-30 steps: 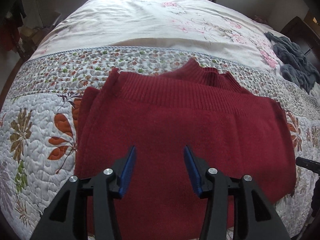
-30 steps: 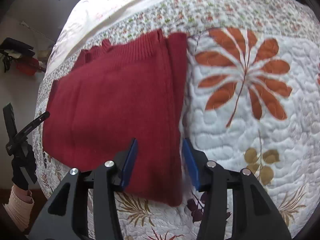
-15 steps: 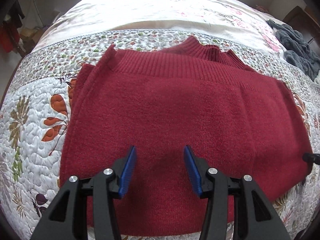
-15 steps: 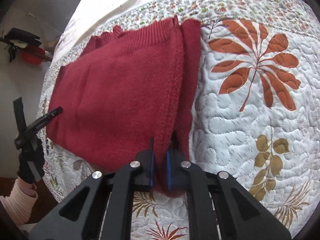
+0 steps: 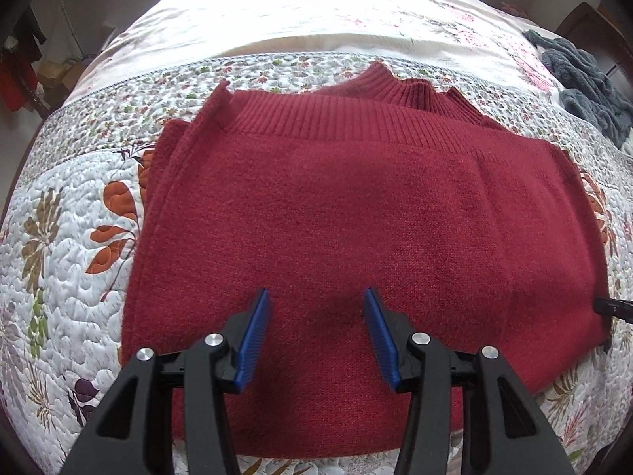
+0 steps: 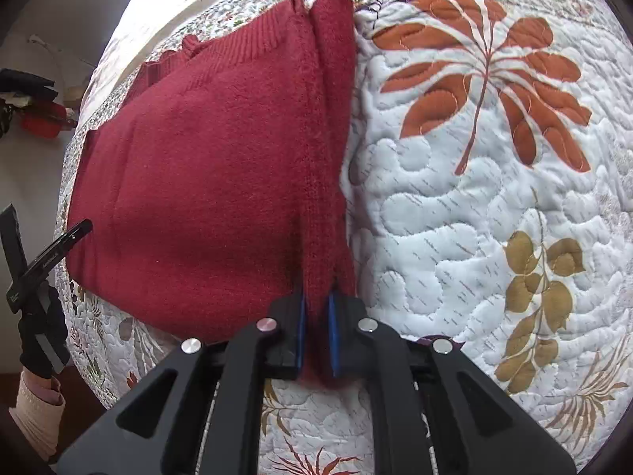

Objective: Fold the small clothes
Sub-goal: 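Close the right tool on the side edge of the folded sweater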

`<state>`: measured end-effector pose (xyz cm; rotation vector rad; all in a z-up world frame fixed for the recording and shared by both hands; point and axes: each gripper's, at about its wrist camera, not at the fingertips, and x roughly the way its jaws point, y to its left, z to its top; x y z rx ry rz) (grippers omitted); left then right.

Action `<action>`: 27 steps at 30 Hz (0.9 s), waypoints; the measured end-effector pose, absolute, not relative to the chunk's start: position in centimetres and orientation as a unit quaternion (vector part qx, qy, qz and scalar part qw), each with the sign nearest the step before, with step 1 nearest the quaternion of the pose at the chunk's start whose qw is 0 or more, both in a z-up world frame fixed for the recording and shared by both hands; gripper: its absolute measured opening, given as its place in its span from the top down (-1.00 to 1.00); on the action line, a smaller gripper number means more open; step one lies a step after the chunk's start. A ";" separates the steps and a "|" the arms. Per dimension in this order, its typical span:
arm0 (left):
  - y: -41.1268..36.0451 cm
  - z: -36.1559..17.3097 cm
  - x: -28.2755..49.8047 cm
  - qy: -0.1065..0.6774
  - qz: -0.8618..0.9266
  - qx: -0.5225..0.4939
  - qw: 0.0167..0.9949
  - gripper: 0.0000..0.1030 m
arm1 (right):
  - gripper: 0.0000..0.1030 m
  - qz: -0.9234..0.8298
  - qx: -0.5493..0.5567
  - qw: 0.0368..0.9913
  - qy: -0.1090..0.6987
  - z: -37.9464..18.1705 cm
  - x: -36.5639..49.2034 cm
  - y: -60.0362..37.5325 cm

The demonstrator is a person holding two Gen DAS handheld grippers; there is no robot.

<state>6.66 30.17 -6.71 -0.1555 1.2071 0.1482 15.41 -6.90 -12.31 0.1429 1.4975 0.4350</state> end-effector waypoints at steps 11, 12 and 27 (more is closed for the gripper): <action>30.0 -7.3 6.7 0.567 0.070 -0.067 0.818 0.02 | 0.86 0.192 0.088 0.706 0.676 -13.5 15.5 -7.6; 30.0 -7.3 6.7 0.567 0.070 -0.066 0.818 0.01 | 0.86 0.192 0.088 0.706 0.676 -13.5 15.5 -7.6; 29.3 -5.2 8.0 0.547 0.063 -0.082 0.831 -0.01 | 0.17 0.202 0.130 0.732 0.638 -8.2 17.8 -8.9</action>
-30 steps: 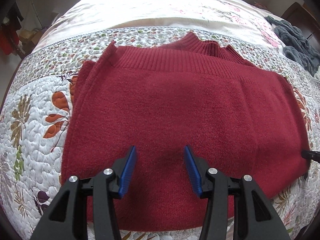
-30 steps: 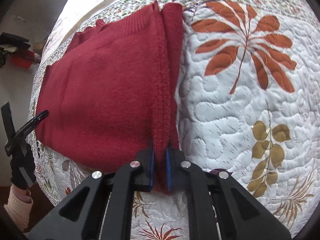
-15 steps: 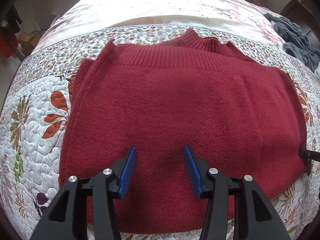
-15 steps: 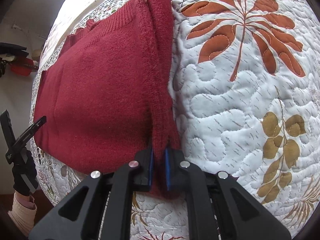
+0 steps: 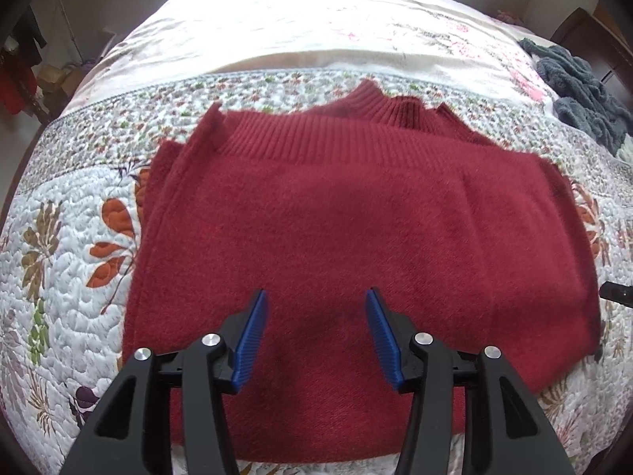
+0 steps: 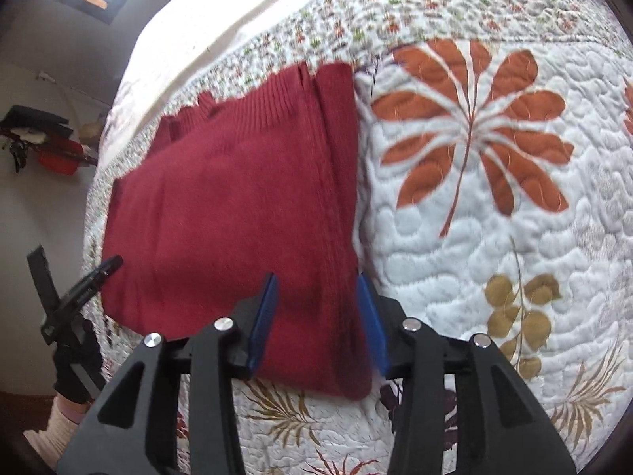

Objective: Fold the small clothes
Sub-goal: 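Close the right tool on the side edge of the folded sweater, then fold the held side edge over toward the middle with the right tool, open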

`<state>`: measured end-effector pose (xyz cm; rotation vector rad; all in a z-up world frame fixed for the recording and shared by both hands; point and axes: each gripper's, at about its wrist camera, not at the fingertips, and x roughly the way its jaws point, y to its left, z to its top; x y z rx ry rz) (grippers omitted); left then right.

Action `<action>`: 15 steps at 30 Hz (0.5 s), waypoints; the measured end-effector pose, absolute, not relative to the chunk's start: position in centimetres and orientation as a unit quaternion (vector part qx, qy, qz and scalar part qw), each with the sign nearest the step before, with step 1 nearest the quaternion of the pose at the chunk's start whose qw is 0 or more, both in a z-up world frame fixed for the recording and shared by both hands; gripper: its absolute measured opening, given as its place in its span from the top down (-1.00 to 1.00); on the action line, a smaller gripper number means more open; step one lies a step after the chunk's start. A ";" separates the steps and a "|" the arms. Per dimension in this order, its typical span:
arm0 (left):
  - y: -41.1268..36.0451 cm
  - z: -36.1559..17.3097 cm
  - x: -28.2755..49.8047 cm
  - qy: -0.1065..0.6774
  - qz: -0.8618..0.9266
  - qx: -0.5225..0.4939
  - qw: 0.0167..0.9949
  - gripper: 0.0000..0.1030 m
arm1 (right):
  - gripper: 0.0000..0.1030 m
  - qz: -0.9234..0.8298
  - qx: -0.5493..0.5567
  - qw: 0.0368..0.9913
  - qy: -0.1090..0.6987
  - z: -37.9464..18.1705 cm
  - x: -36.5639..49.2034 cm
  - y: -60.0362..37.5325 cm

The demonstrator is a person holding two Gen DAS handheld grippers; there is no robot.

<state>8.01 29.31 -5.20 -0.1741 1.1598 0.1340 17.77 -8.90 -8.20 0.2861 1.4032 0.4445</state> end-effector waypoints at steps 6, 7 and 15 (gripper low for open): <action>27.8 -5.8 10.4 0.547 0.050 -0.083 0.831 -0.01 | 0.07 0.209 0.157 0.714 0.650 -10.2 20.7 -9.5; 27.7 -6.1 10.7 0.549 0.051 -0.084 0.830 -0.01 | 0.07 0.209 0.162 0.710 0.652 -10.6 21.0 -9.6; 27.6 -8.0 11.0 0.558 0.049 -0.070 0.825 -0.07 | 0.43 0.241 0.215 0.670 0.669 -14.4 22.5 -9.4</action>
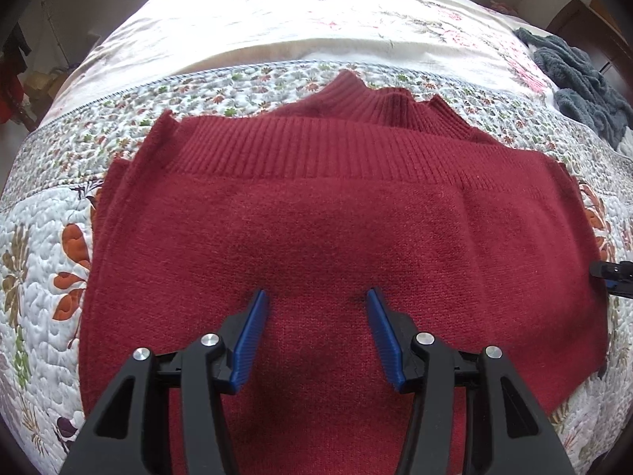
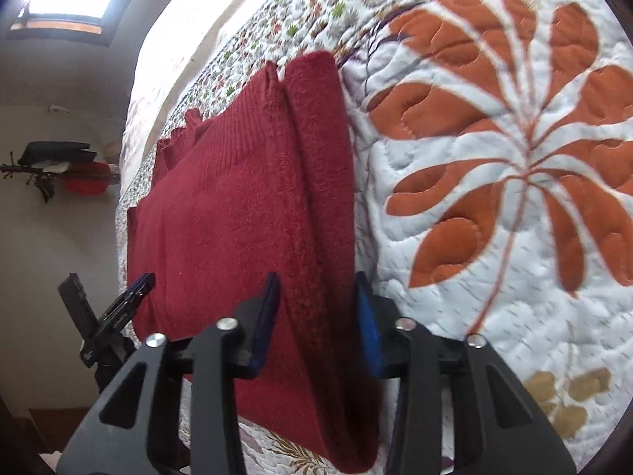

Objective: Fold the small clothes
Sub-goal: 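Fold the held side edge over toward the middle with the right tool, open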

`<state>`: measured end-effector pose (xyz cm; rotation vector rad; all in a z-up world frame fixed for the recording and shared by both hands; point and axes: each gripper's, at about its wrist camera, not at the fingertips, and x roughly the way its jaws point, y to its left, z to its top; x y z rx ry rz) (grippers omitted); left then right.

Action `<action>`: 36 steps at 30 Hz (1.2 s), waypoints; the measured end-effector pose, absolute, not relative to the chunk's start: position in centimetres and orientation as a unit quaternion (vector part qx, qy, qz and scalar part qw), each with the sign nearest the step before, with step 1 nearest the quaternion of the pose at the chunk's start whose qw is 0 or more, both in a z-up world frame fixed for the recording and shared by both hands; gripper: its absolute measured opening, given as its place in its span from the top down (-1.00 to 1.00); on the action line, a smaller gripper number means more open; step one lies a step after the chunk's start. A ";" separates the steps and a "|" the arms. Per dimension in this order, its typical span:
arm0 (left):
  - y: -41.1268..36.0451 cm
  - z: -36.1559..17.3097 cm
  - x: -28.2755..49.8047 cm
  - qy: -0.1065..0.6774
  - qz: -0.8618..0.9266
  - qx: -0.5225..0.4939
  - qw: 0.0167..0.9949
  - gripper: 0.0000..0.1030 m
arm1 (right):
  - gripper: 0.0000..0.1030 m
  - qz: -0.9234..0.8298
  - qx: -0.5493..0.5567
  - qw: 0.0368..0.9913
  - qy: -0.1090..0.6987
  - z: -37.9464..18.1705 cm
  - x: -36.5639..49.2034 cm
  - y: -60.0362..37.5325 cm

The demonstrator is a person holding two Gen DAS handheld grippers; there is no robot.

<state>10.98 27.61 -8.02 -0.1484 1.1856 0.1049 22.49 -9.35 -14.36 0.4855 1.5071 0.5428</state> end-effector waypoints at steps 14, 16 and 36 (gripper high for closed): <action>28.0 -8.5 10.9 0.556 0.049 -0.072 0.826 -0.14 | 0.72 0.236 0.239 0.673 0.659 -15.5 22.2 -9.9; 27.9 -8.6 11.0 0.556 0.050 -0.070 0.827 -0.15 | 0.73 0.233 0.246 0.672 0.658 -15.8 22.1 -10.0; 29.2 -7.4 9.6 0.550 0.032 -0.093 0.830 -0.15 | 0.75 0.248 0.131 0.711 0.645 -3.8 20.9 0.1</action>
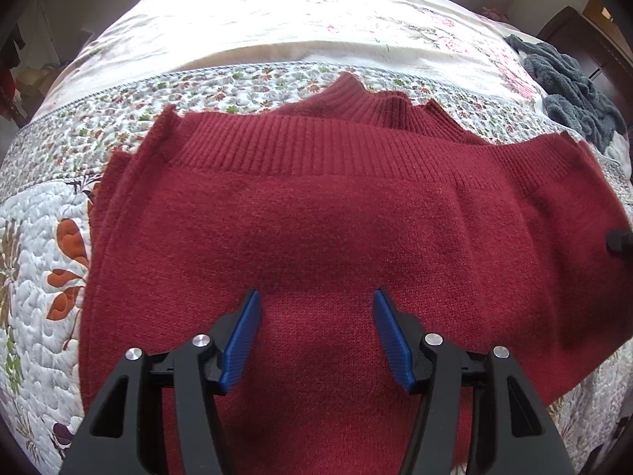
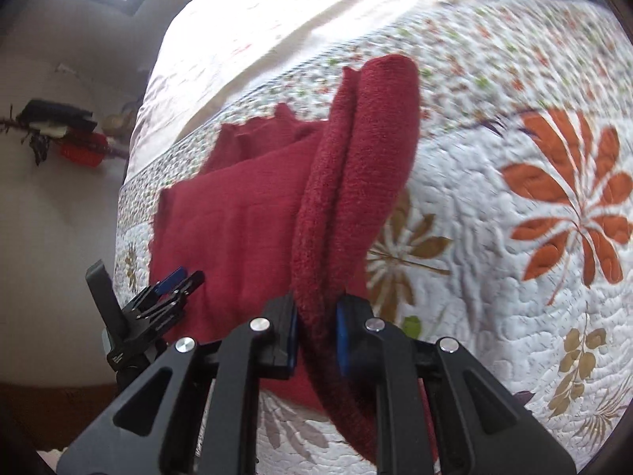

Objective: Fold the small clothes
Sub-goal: 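Fold the held side edge over toward the middle with the right tool, open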

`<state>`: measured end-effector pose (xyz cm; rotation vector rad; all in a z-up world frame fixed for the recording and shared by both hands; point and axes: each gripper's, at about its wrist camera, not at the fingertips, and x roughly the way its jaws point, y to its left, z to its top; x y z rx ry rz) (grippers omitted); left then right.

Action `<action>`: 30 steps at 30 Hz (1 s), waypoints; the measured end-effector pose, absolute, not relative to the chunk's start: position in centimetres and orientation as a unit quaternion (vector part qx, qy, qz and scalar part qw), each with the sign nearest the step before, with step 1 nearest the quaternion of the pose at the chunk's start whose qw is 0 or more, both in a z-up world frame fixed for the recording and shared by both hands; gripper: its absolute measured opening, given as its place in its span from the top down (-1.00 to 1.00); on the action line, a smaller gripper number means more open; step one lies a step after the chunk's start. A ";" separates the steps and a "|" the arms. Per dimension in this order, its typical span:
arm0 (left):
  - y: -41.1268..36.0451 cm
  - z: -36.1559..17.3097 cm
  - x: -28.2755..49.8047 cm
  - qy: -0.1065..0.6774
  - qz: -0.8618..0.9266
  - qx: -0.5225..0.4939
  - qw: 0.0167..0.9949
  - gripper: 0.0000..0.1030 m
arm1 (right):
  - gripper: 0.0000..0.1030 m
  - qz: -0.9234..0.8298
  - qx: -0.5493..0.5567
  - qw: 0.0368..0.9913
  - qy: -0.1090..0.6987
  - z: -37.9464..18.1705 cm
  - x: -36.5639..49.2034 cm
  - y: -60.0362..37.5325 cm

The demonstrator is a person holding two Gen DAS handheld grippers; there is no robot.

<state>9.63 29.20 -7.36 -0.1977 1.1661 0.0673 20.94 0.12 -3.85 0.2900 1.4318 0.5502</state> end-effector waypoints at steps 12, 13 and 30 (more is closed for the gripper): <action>31.9 -5.6 8.3 0.532 0.034 -0.124 0.837 -0.15 | 0.75 0.290 0.003 0.699 0.654 -3.8 20.3 12.9; 32.0 -5.6 8.3 0.532 0.034 -0.126 0.837 -0.15 | 0.75 0.289 -0.003 0.697 0.656 -4.3 20.2 13.3; 33.1 -5.5 7.8 0.533 0.035 -0.135 0.834 -0.15 | 0.28 0.290 0.032 0.655 0.698 -6.8 19.6 15.8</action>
